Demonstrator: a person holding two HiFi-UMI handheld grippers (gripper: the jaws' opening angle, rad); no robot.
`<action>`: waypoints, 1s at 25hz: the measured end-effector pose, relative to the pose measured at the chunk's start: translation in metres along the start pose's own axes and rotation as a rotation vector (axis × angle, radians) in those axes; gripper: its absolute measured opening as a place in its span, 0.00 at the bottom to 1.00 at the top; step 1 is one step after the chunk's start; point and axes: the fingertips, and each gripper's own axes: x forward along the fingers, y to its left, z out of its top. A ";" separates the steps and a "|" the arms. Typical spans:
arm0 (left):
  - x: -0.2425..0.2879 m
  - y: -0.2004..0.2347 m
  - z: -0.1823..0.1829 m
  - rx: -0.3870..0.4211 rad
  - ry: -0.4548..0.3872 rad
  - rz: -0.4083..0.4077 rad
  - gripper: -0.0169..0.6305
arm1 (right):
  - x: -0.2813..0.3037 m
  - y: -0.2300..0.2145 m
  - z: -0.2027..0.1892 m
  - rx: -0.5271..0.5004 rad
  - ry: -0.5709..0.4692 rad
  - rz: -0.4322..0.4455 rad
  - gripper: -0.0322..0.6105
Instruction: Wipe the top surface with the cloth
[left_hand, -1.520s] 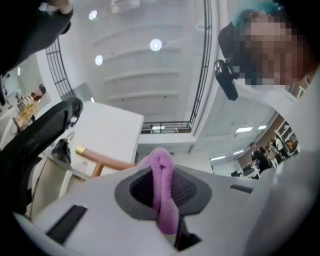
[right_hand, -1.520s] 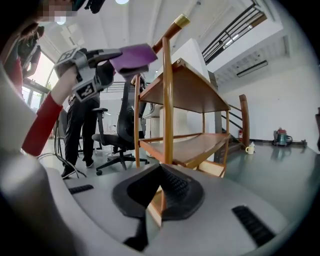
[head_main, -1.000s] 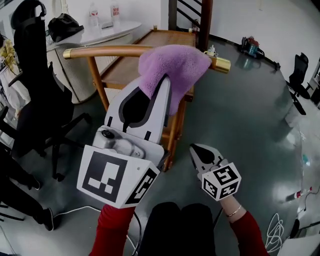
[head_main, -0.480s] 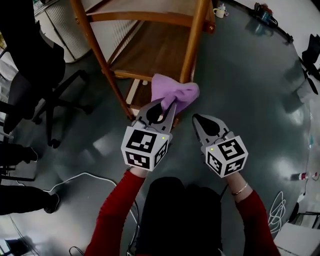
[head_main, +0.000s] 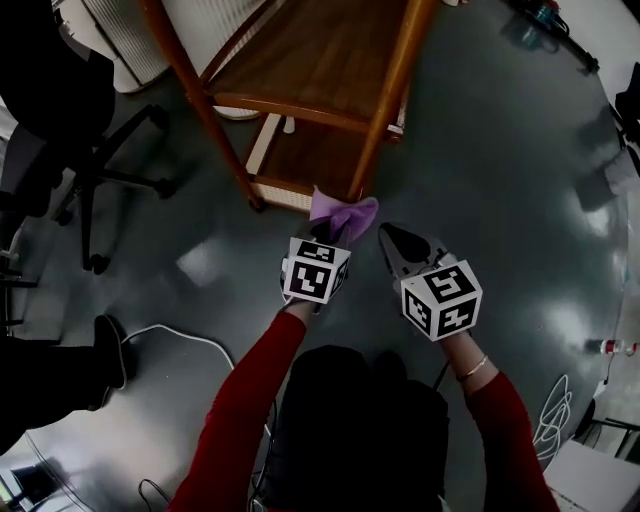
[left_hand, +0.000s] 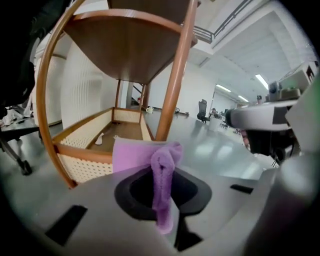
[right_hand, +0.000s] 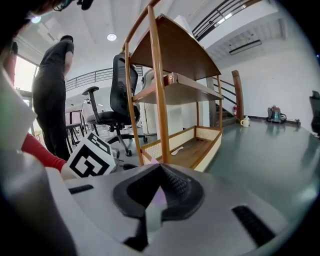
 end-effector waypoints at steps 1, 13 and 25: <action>0.004 0.002 -0.007 -0.005 0.020 0.005 0.11 | 0.000 -0.001 -0.002 0.005 0.004 0.000 0.07; 0.001 0.003 -0.015 -0.053 0.062 -0.004 0.11 | 0.000 -0.002 0.000 0.029 0.003 0.029 0.07; -0.145 -0.038 0.087 -0.066 -0.047 0.027 0.11 | -0.093 -0.008 0.110 0.073 0.012 0.010 0.07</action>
